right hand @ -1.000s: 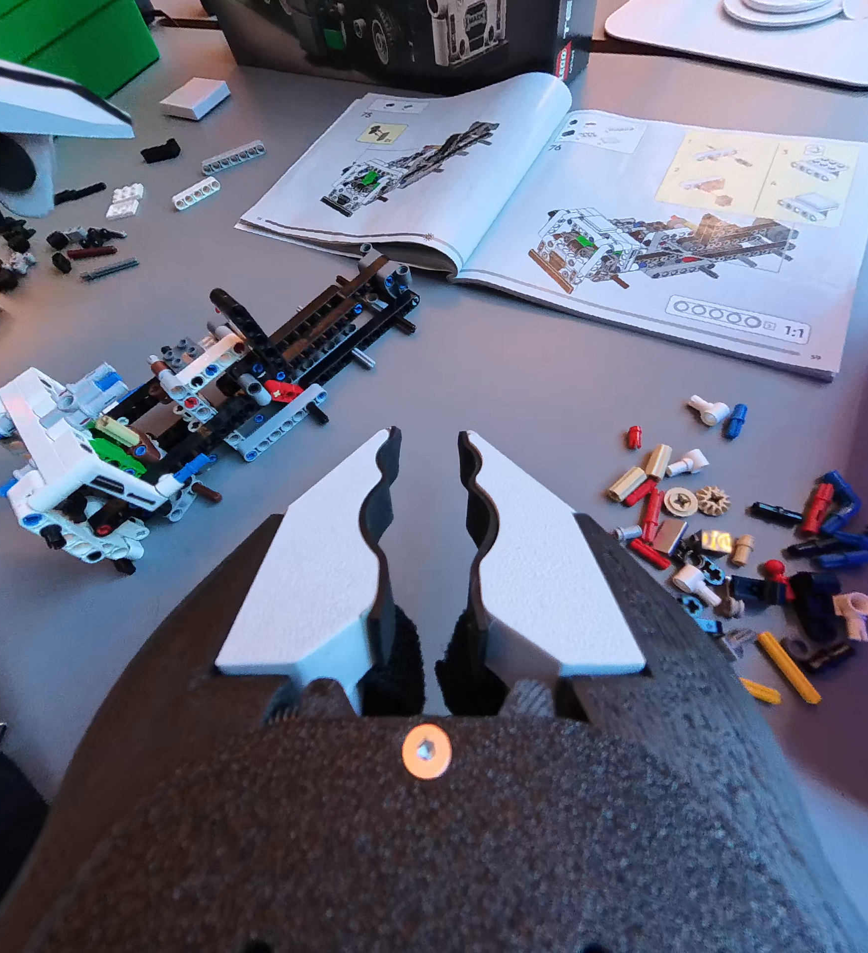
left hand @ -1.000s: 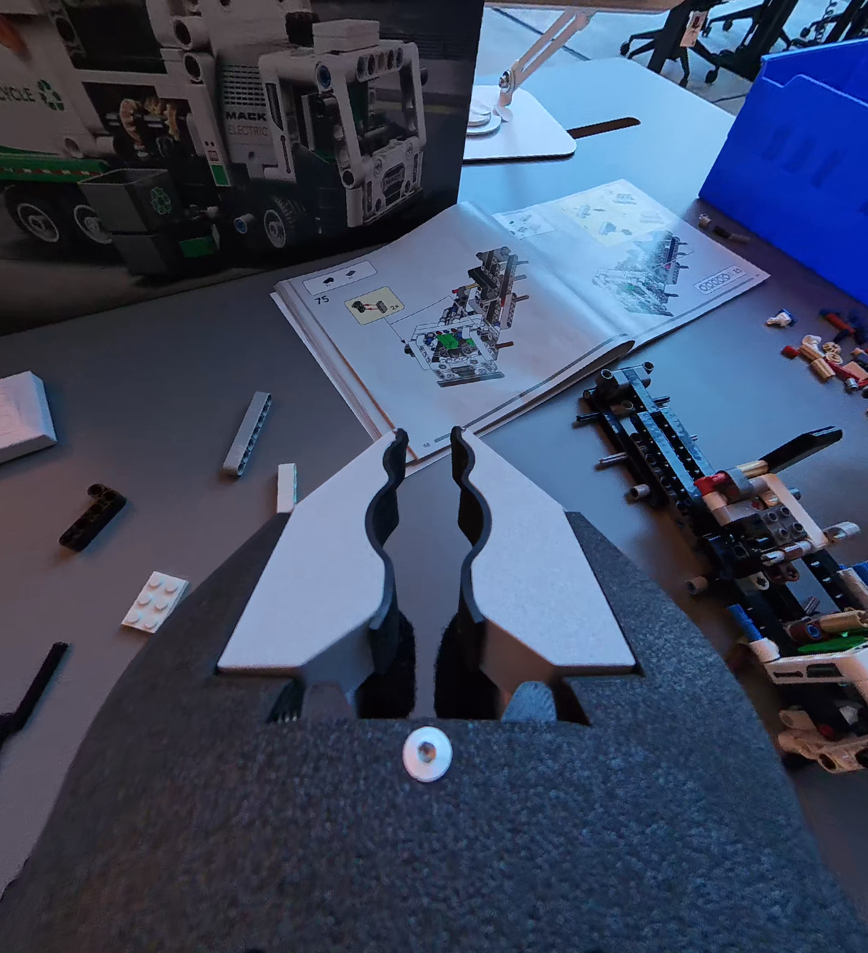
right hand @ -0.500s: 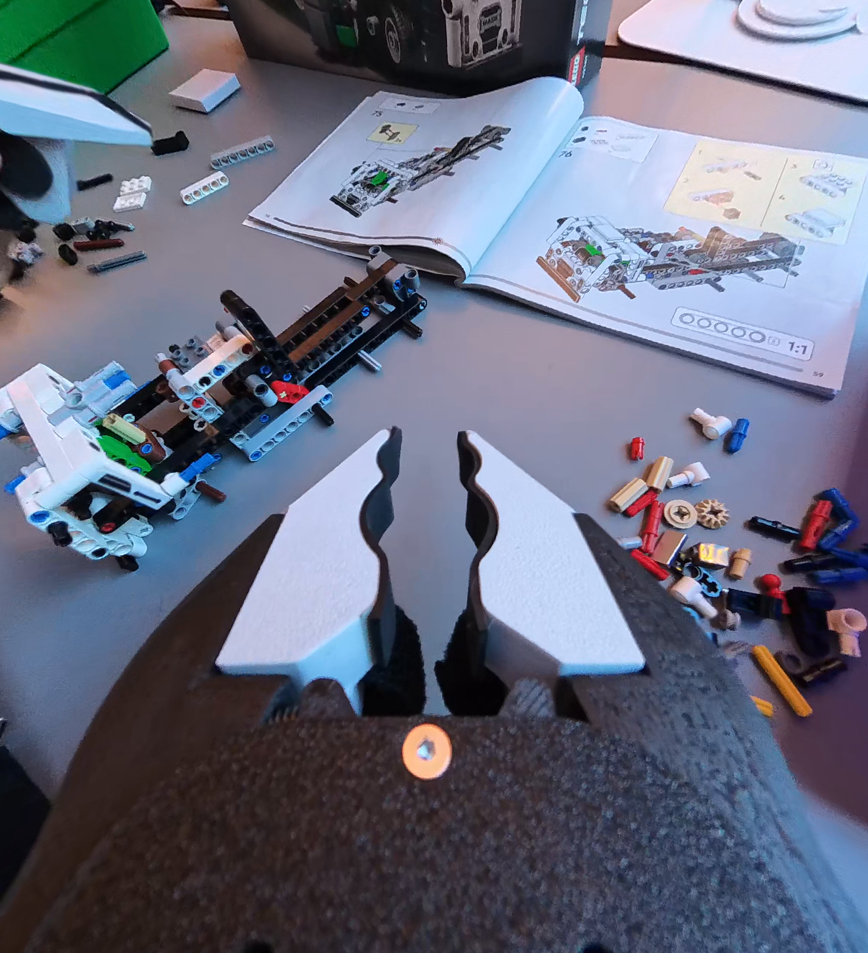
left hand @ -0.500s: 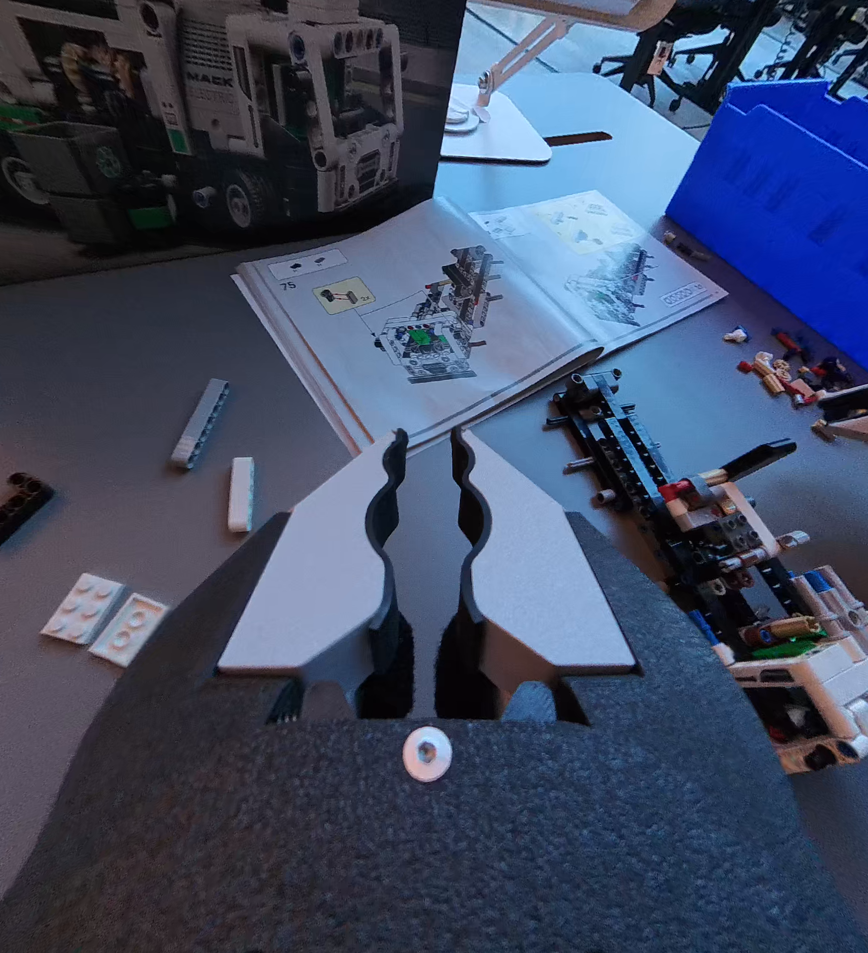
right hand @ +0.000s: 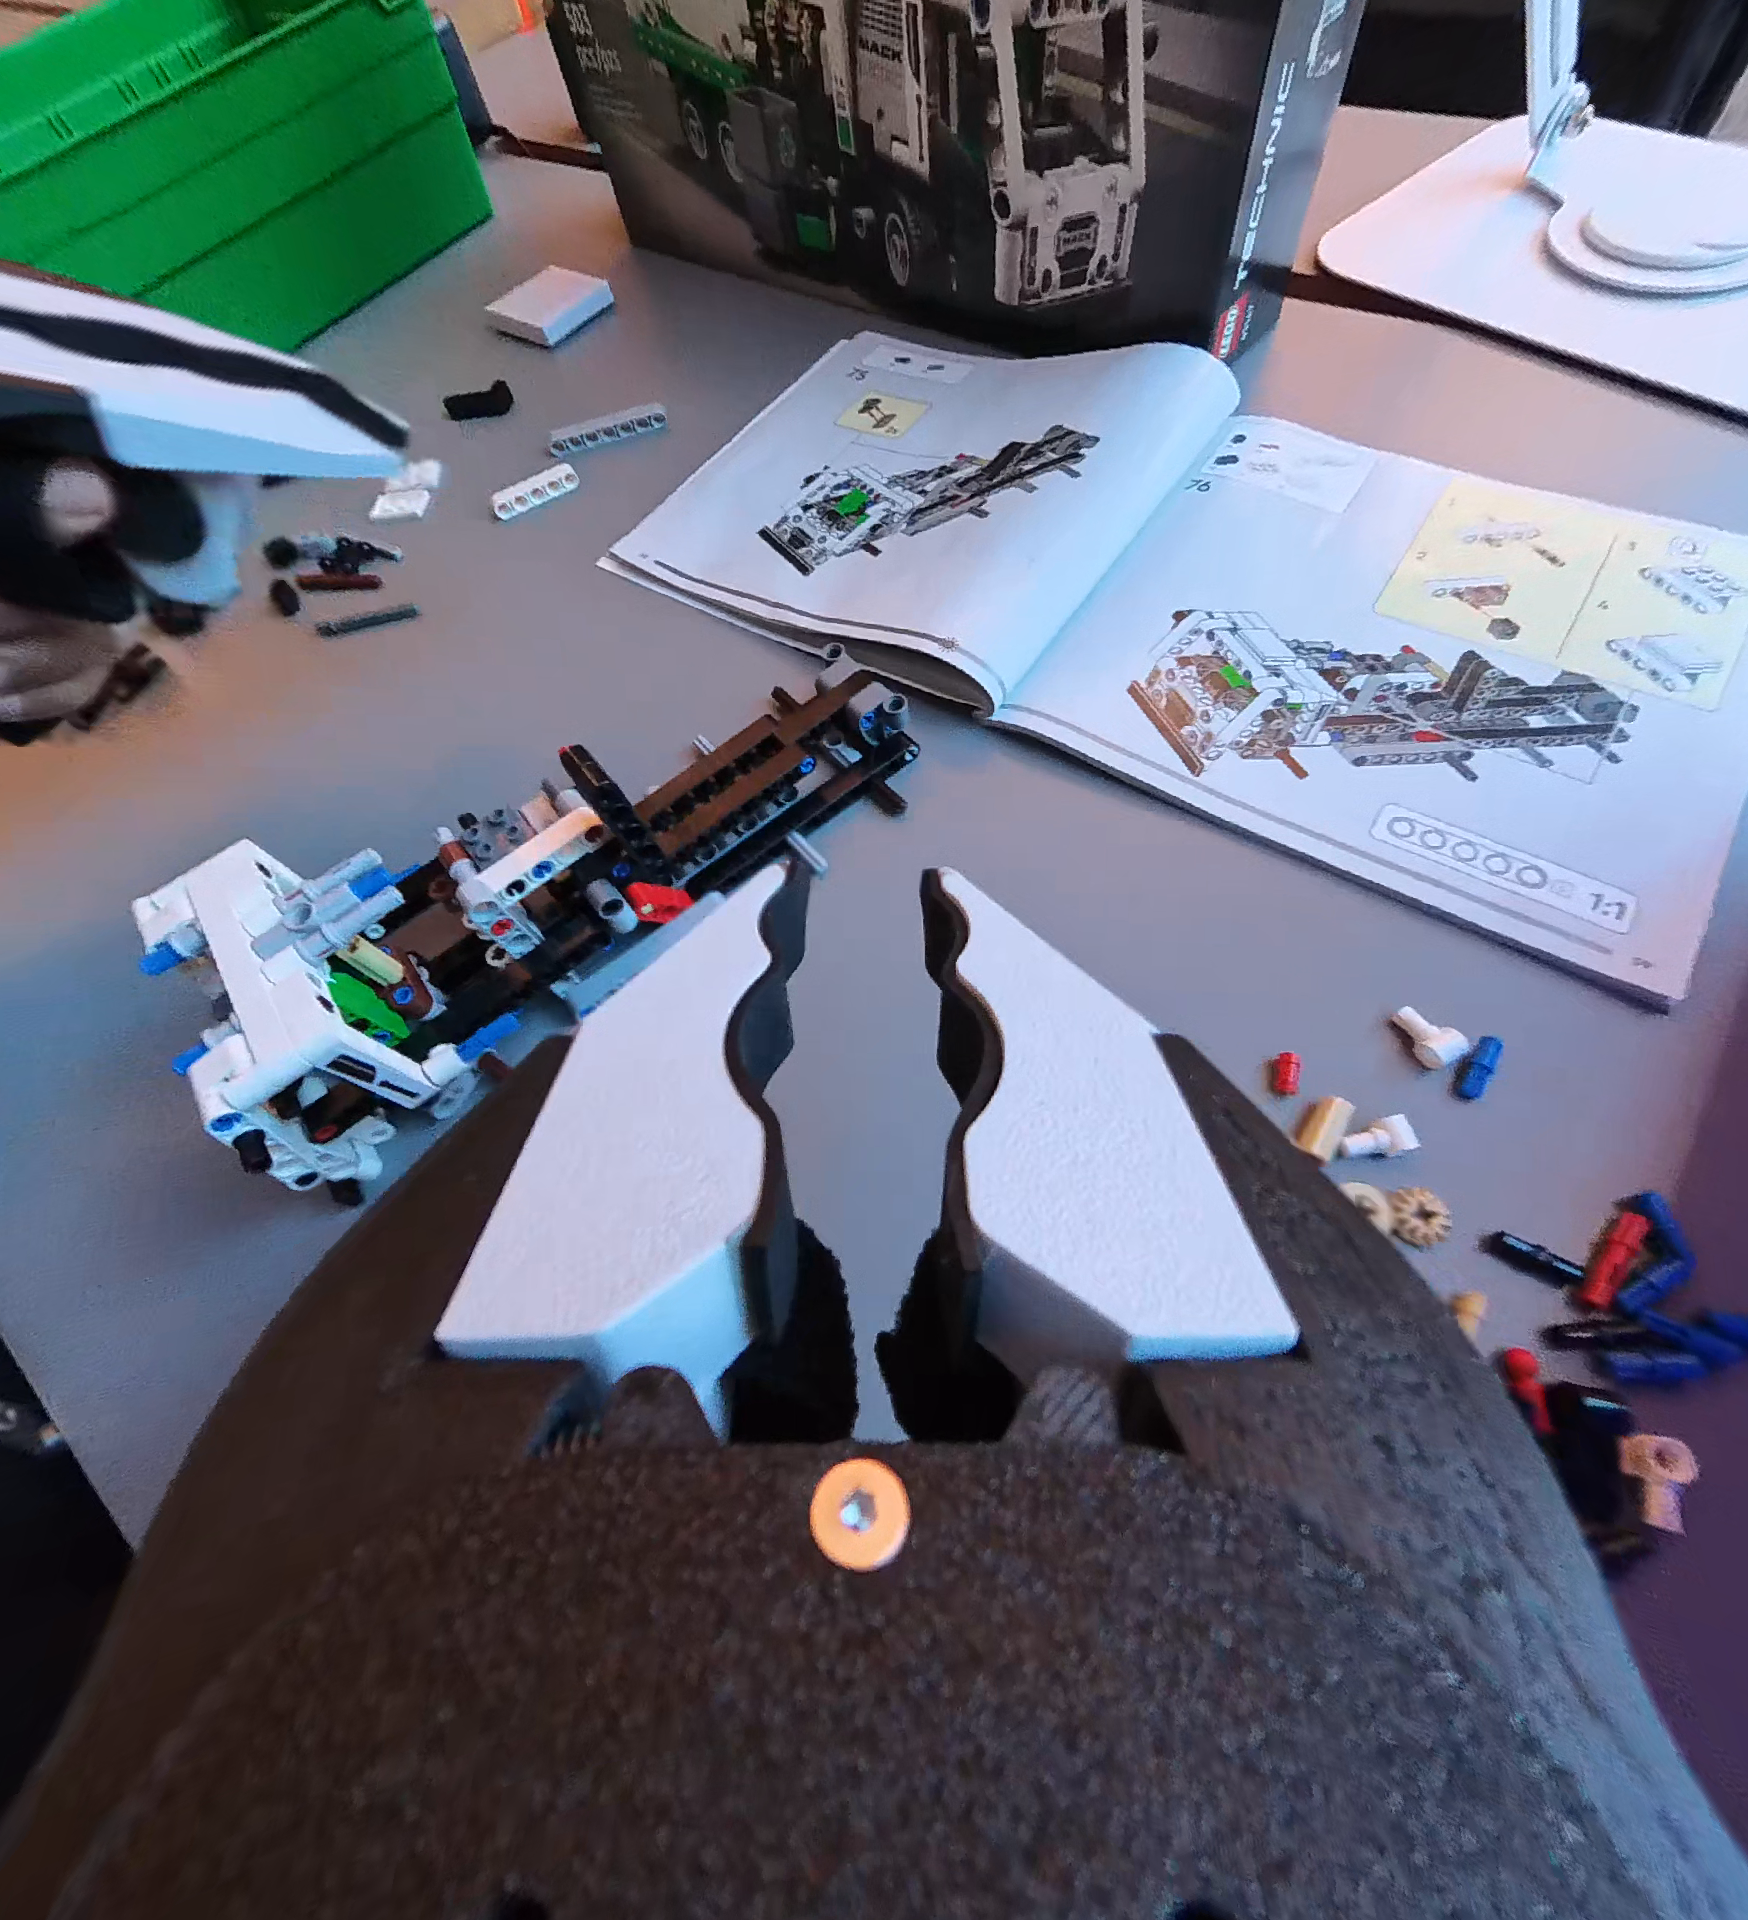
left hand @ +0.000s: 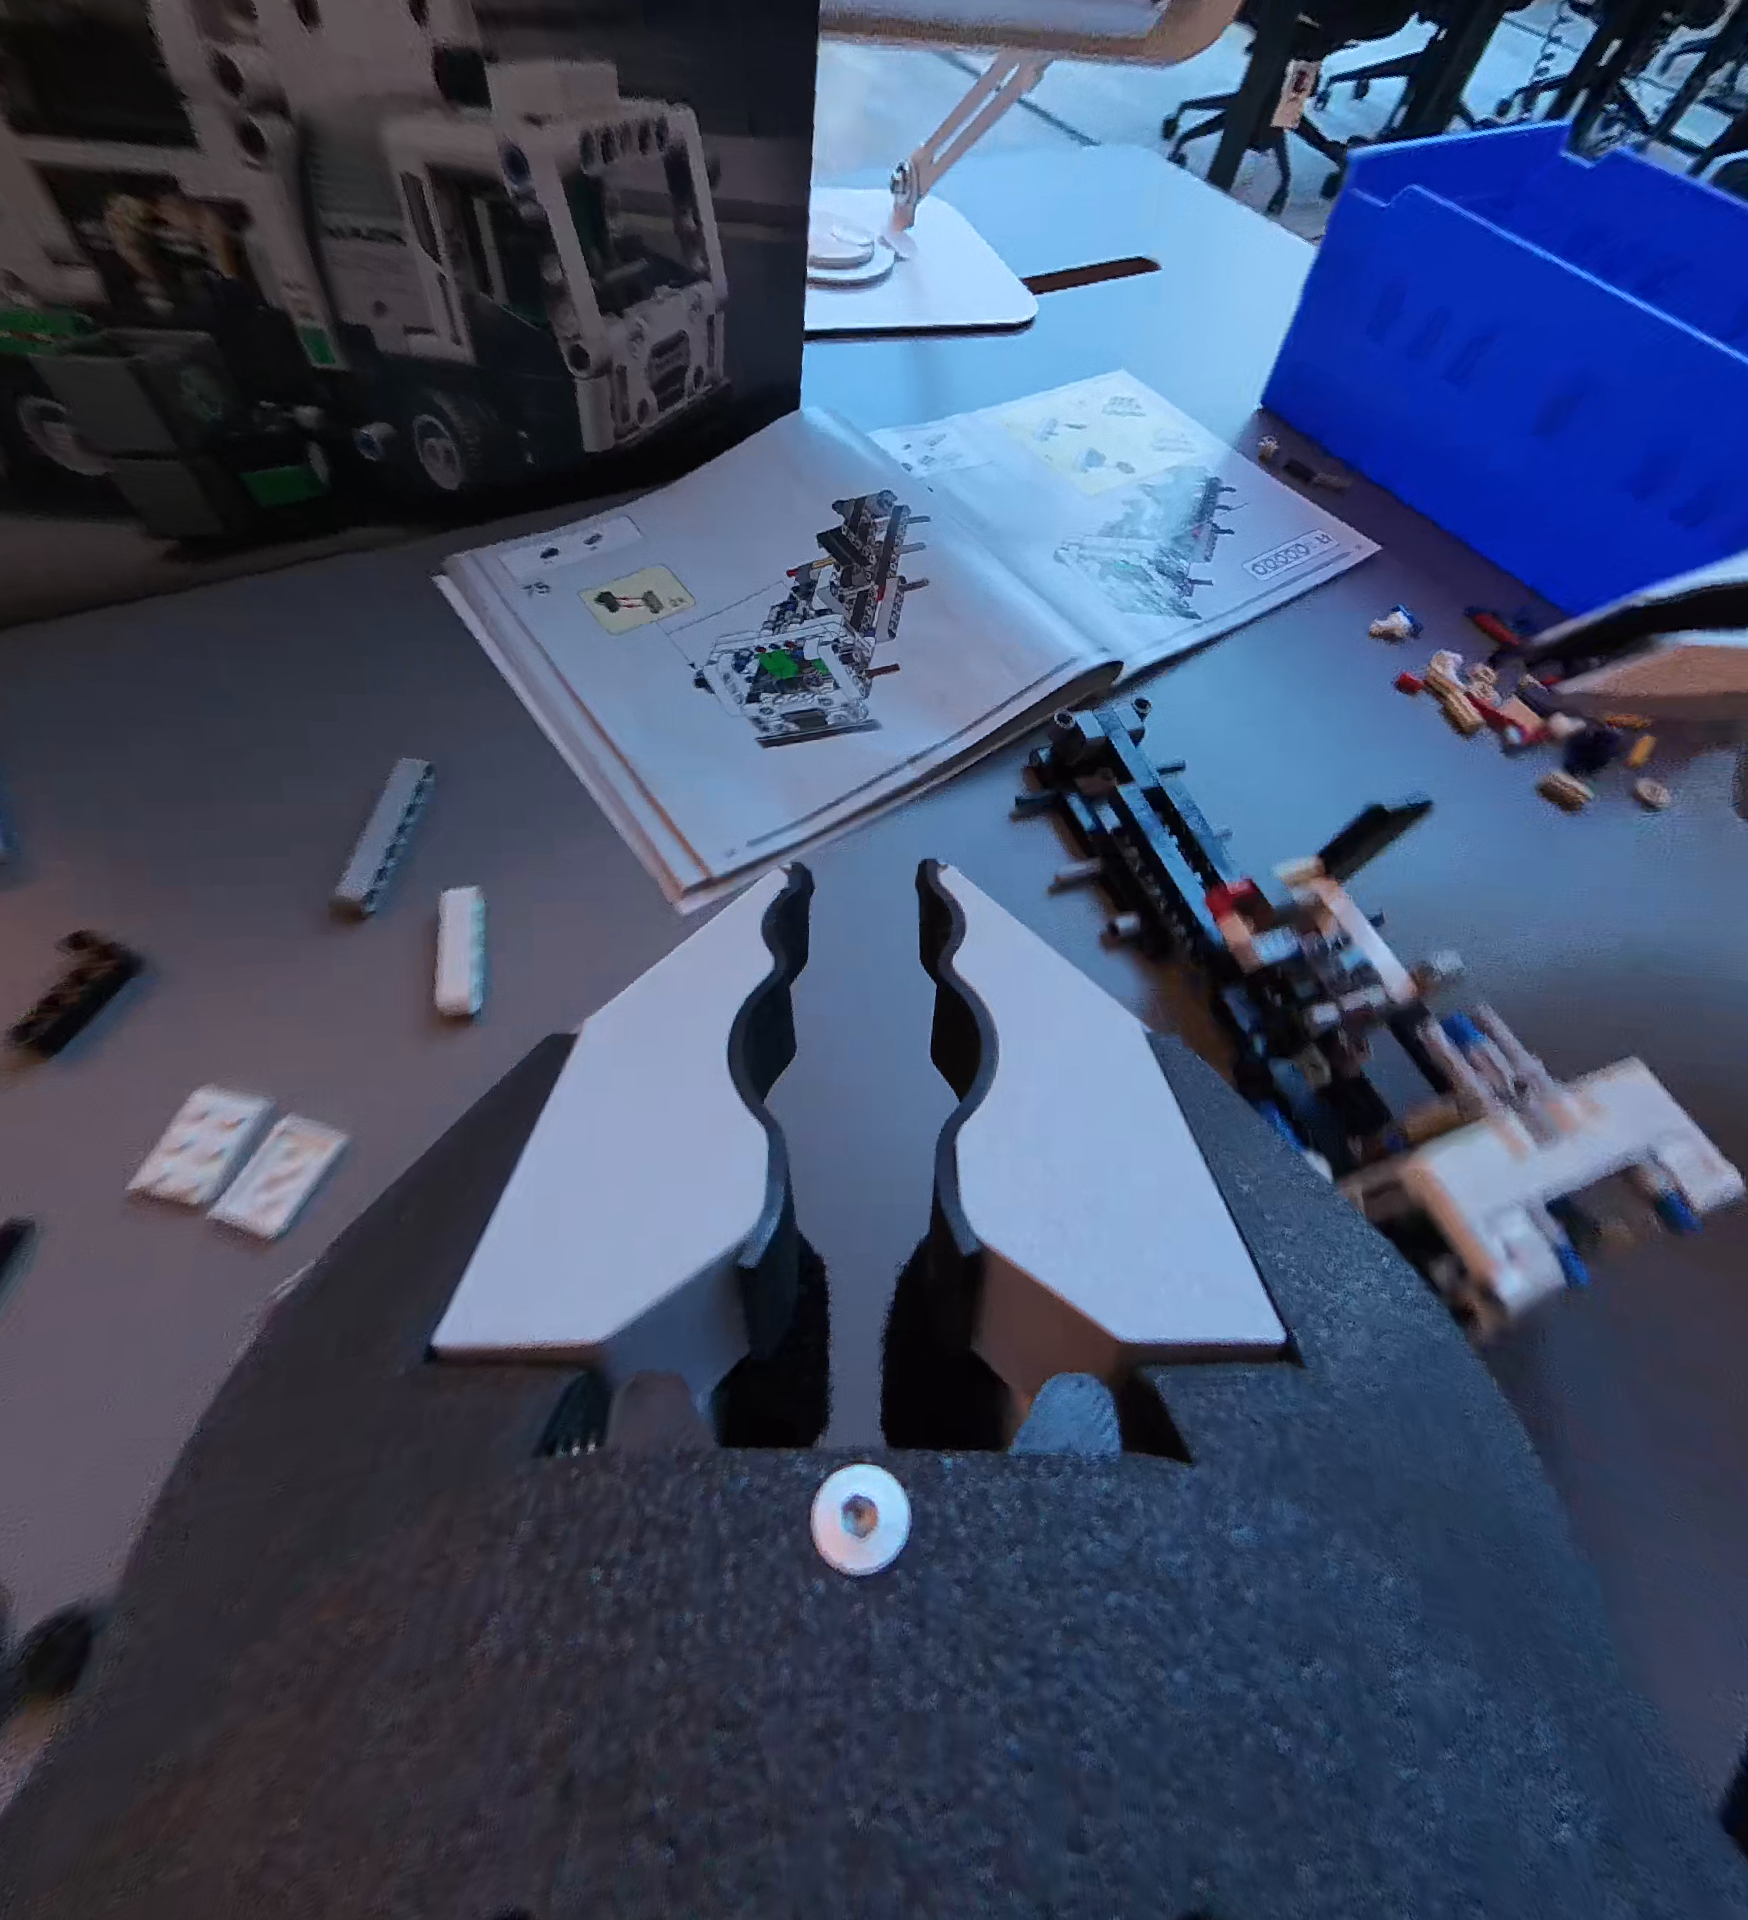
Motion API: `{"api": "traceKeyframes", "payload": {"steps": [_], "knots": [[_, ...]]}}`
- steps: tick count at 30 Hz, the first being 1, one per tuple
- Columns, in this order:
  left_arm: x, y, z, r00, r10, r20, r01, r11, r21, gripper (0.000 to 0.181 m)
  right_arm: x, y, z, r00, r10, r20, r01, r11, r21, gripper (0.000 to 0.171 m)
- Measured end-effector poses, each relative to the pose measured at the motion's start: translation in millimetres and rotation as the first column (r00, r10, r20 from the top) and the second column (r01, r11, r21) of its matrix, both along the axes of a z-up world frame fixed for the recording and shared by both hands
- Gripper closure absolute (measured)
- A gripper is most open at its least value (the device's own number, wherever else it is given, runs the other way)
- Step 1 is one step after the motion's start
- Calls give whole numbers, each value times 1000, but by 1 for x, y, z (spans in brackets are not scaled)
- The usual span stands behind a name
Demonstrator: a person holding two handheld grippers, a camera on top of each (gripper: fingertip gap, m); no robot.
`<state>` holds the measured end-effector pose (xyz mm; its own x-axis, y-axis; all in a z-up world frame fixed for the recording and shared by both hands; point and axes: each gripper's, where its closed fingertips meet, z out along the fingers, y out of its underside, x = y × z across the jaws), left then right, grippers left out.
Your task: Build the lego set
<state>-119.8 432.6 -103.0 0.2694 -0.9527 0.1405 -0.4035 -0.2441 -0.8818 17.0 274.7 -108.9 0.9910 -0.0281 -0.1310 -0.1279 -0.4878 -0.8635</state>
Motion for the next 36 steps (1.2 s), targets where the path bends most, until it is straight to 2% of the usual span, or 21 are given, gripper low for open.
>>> {"api": "traceKeyframes", "payload": {"steps": [3,6,9,12,20,26,36], "knots": [[-61,1,11,1000,-20,-11,21,995,93,158,-7,3,-7,1000,3,-25,-3,1000,1,149],[-142,16,4,990,71,-122,-48,981,186,159,-13,5,-14,1000,9,-9,-10,1000,-11,149],[-204,19,-3,971,174,-161,-143,971,189,160,-17,5,-17,1000,1,-4,-1,1000,-11,150],[-232,13,-10,959,238,-153,-215,964,155,160,-21,5,-17,1000,-11,-12,11,1000,7,150],[-252,3,-39,930,308,-200,-279,947,161,157,-35,-2,-16,1000,1,8,-1,1000,6,150],[-245,18,-45,920,336,-201,-310,938,152,157,-39,-6,-18,1000,8,17,-8,1000,1,150],[-232,53,-58,918,243,-314,-185,961,204,161,-37,-12,-16,1000,-19,14,19,1000,5,150]]}}
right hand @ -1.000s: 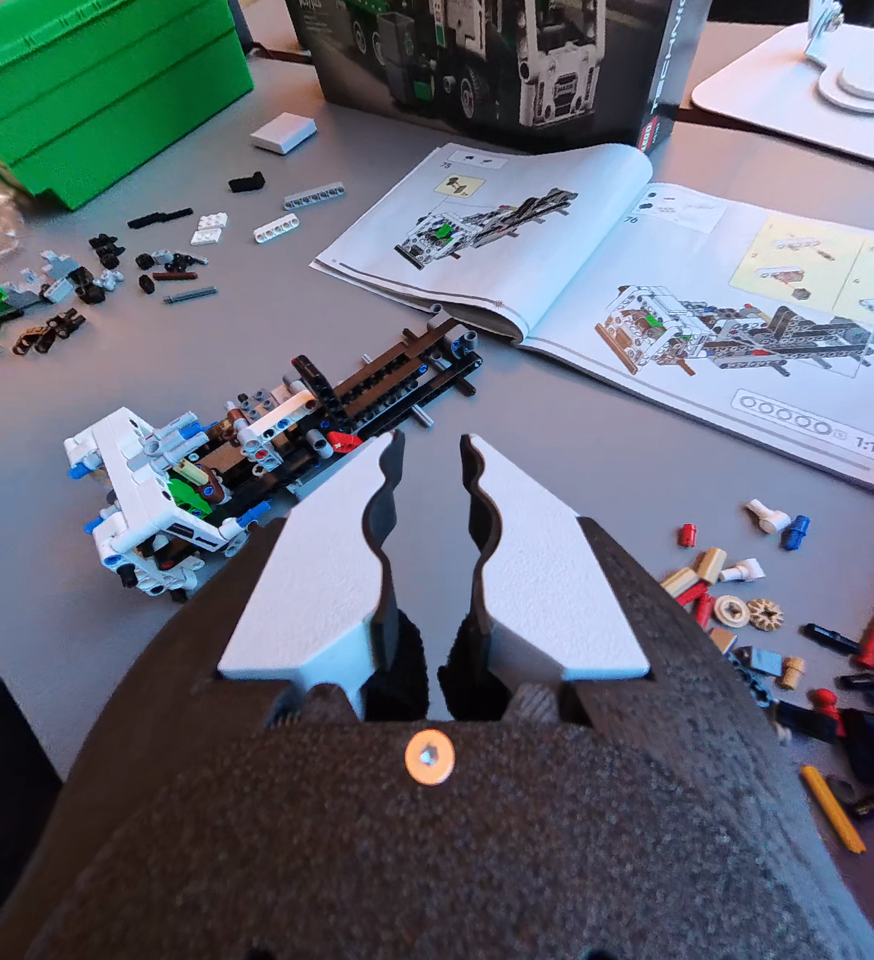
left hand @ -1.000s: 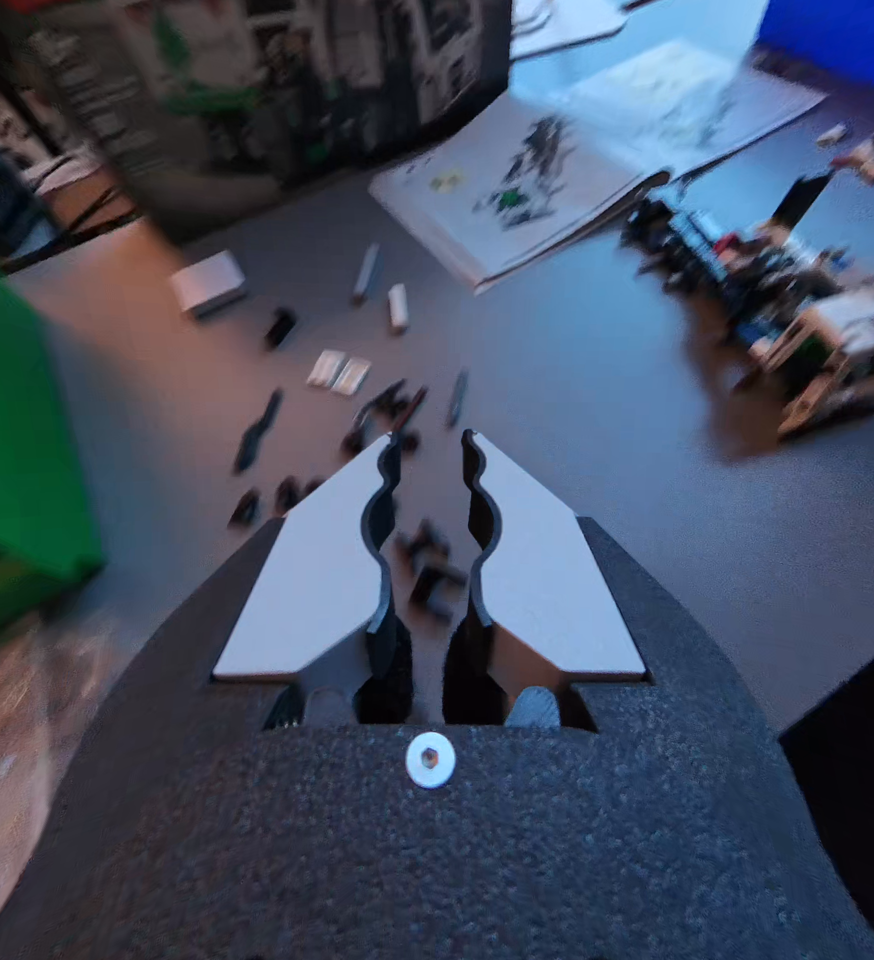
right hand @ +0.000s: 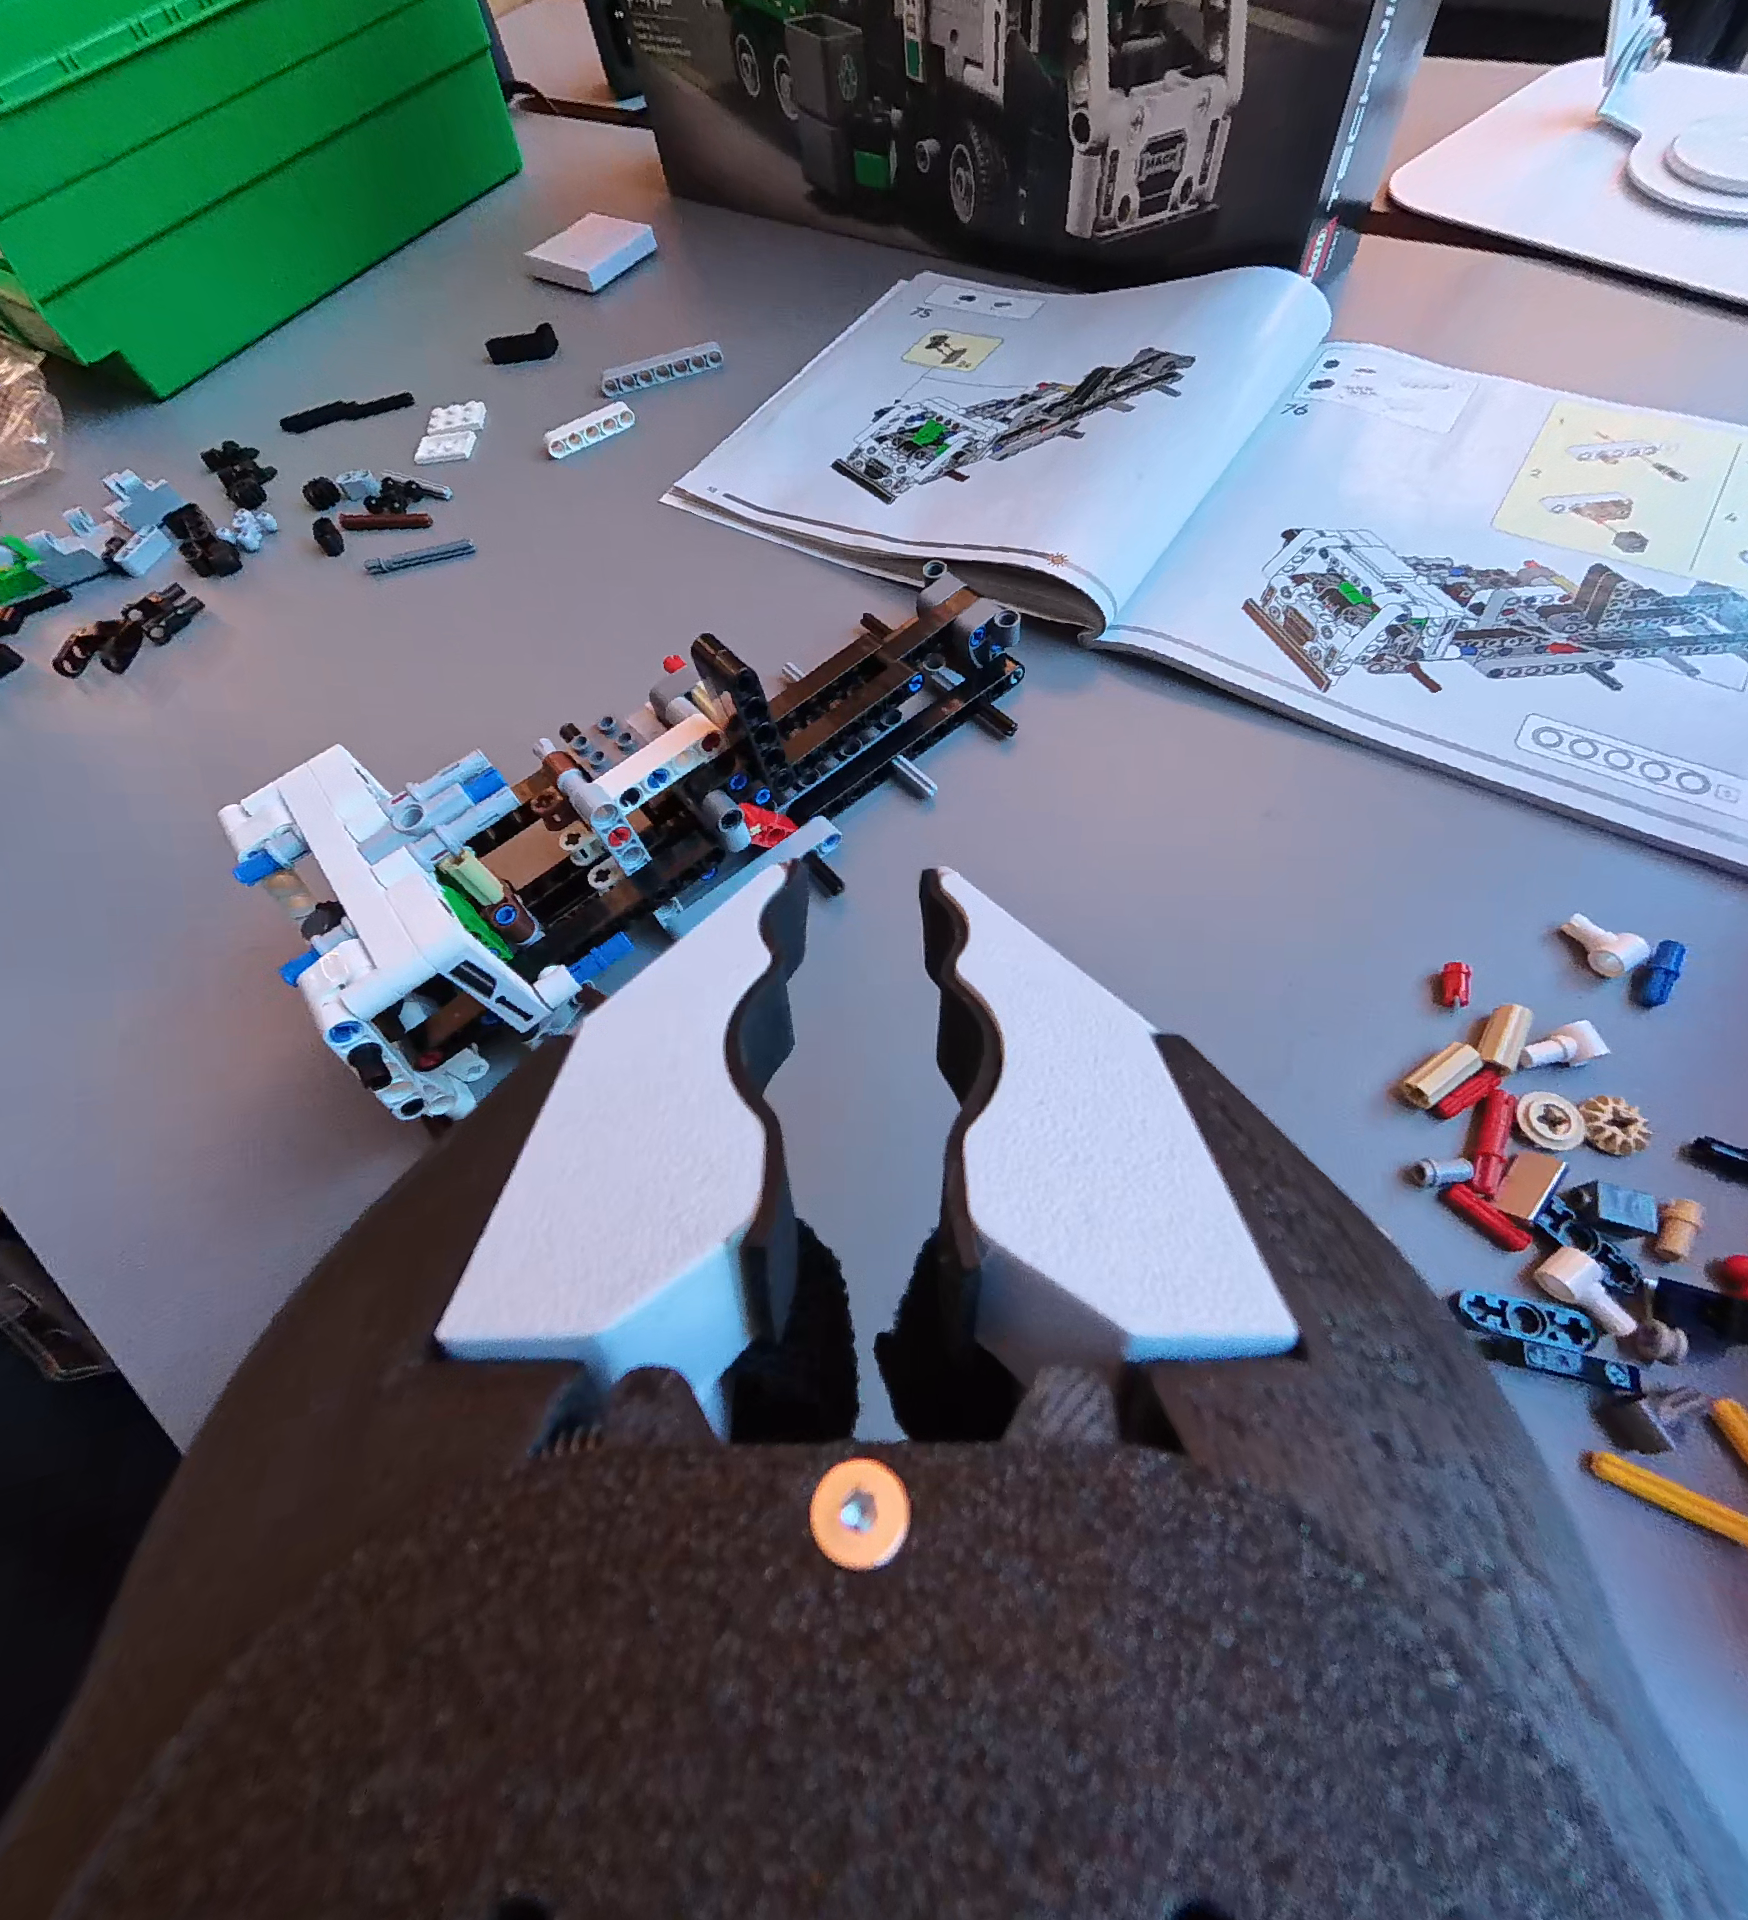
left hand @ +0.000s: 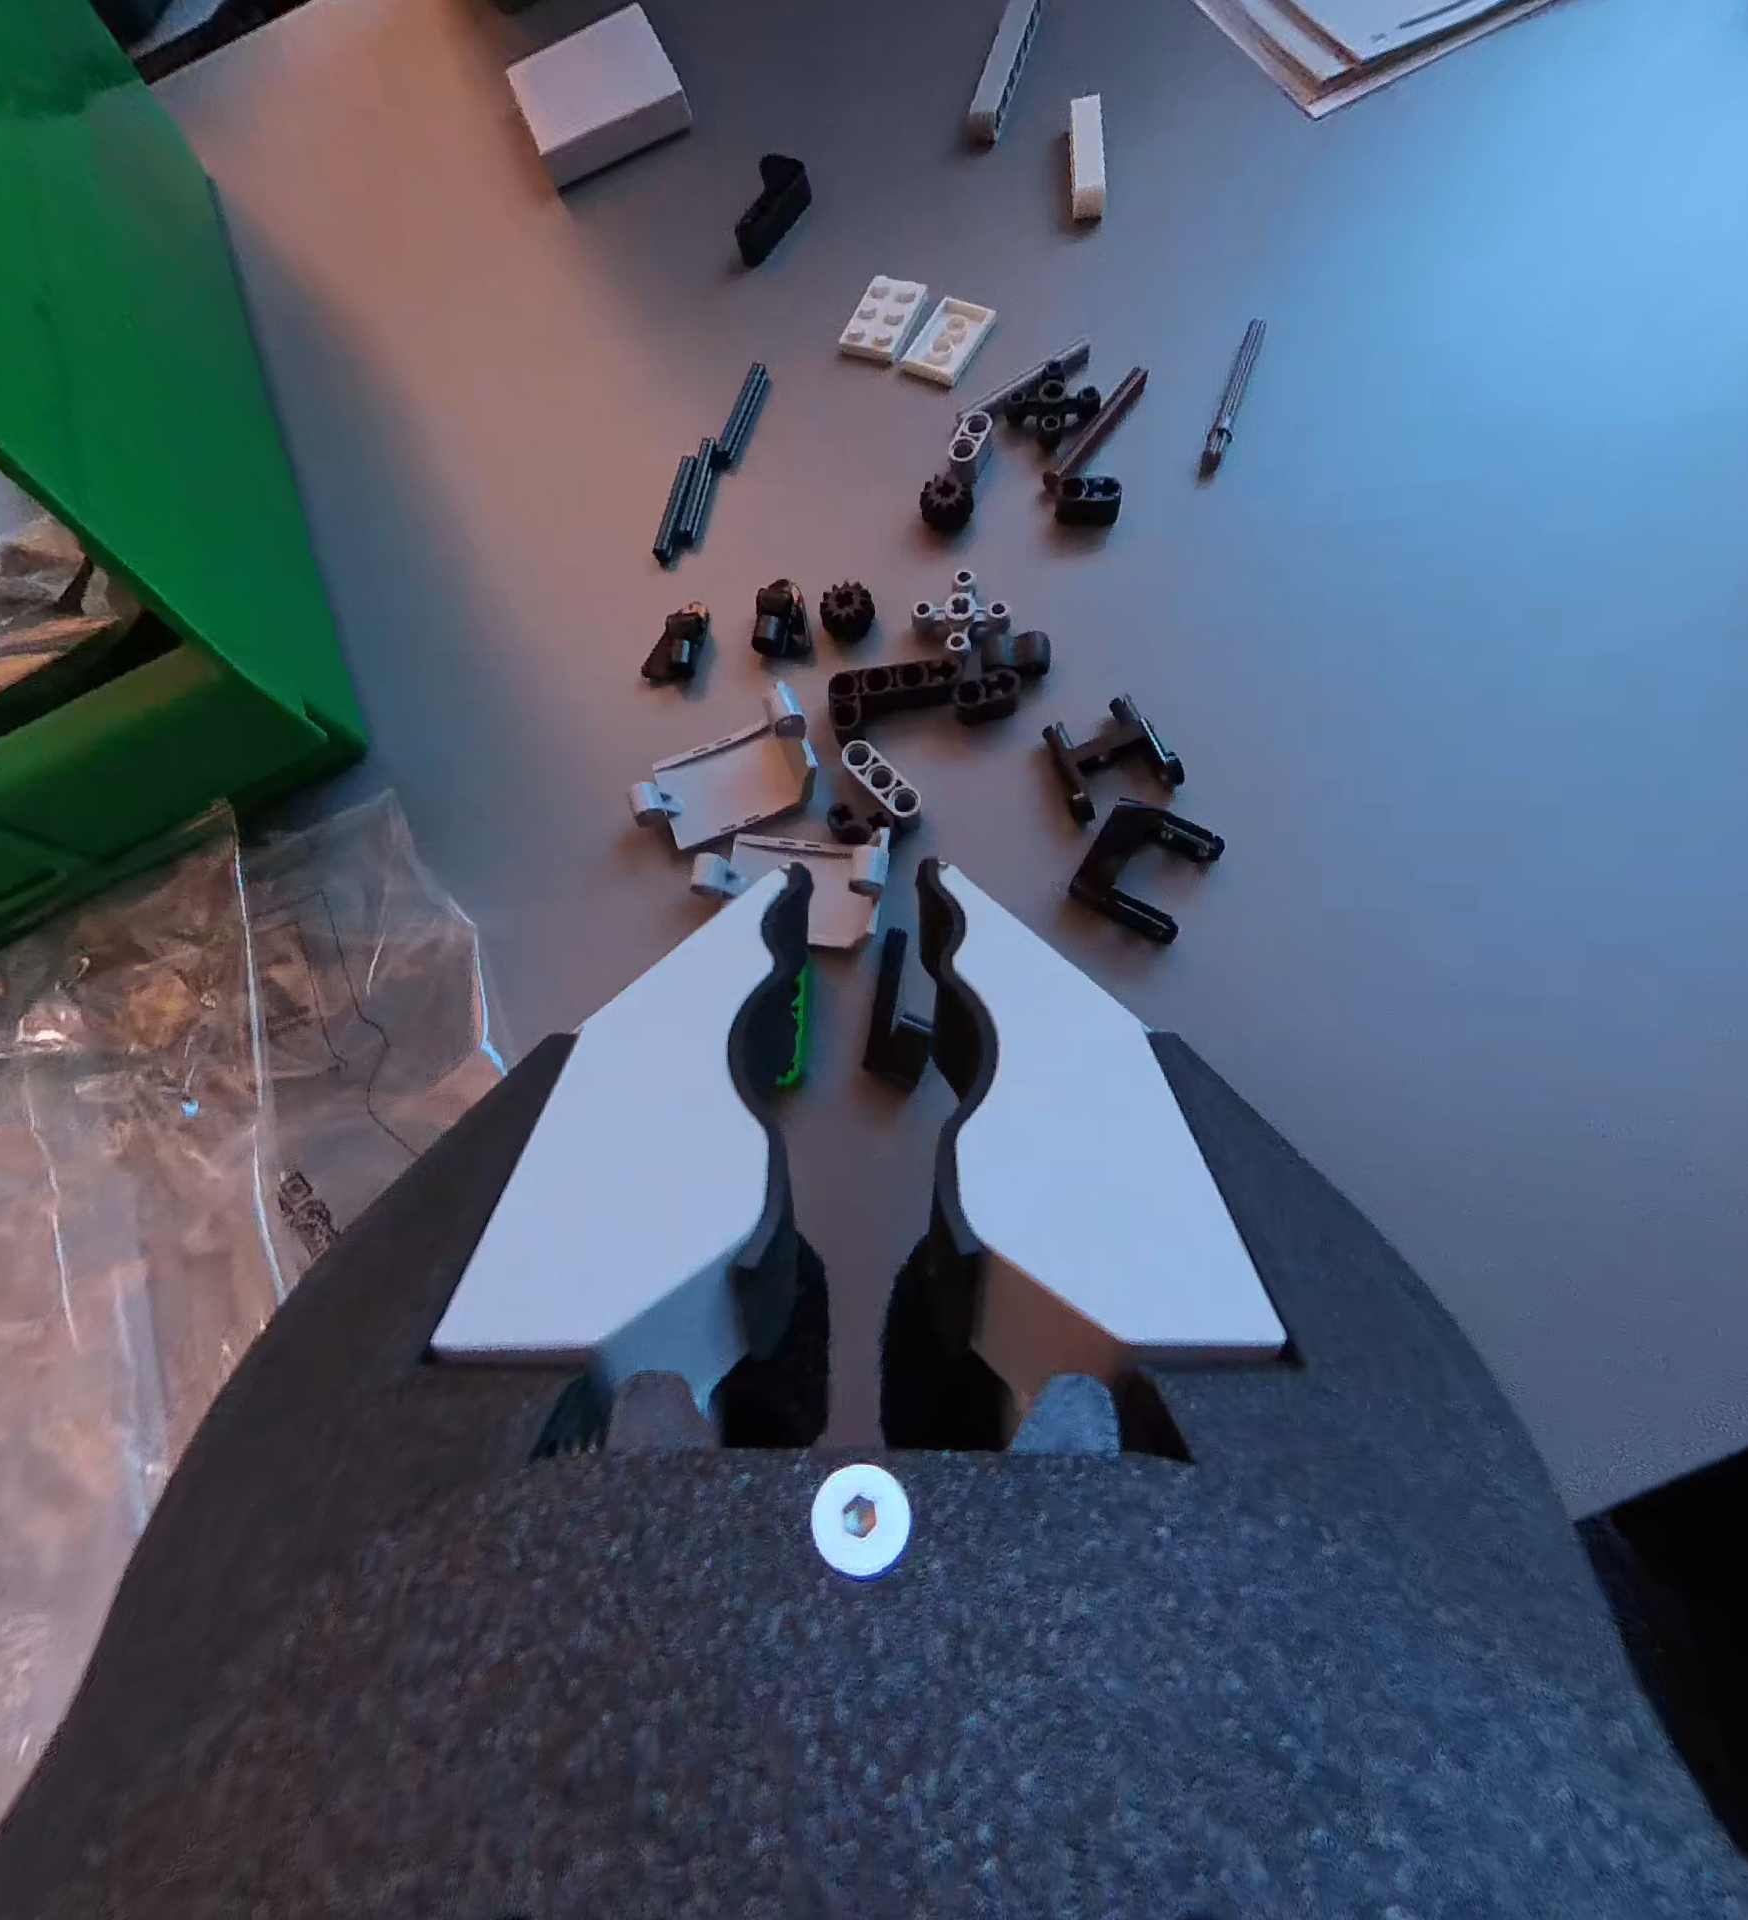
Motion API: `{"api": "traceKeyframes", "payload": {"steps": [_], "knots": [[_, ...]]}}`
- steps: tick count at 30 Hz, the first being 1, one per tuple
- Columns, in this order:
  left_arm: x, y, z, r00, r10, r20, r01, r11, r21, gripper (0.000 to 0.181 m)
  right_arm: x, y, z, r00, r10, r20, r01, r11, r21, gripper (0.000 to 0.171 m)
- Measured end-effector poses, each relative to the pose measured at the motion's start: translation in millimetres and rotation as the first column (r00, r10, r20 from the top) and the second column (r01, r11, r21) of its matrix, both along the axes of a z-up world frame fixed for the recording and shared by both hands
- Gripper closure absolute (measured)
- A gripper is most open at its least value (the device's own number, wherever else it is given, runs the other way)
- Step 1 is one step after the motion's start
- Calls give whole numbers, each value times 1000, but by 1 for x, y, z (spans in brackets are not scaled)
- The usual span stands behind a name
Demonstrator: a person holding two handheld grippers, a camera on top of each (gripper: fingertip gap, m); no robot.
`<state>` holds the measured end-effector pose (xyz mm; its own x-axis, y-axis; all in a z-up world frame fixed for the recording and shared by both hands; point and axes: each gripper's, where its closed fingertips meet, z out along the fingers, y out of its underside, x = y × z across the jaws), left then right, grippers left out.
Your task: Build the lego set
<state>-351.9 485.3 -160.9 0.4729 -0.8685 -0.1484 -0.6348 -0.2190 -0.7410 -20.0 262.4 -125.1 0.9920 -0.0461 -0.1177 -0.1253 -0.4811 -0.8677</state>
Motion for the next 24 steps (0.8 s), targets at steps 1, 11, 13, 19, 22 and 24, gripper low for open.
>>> {"api": "traceKeyframes", "payload": {"steps": [1,11,13,19,22,24], "knots": [[2,1,0,1000,-9,5,9,1000,-5,164,1,-1,0,1000,-4,1,4,1000,-1,150],[5,4,-15,992,-74,-98,73,997,-8,175,9,-1,-5,999,-35,-11,35,999,-8,150],[4,9,-14,991,-62,-119,64,998,13,174,10,2,-5,999,-33,-16,33,999,-8,150],[6,22,-8,995,-39,-88,40,999,13,174,24,40,14,1000,-18,6,18,999,39,150],[7,27,-4,998,-9,-57,7,1000,-23,175,38,81,26,999,1,48,-3,999,49,150],[8,30,4,999,12,-44,-13,1000,-20,175,46,110,26,995,27,93,-29,999,27,150]]}}
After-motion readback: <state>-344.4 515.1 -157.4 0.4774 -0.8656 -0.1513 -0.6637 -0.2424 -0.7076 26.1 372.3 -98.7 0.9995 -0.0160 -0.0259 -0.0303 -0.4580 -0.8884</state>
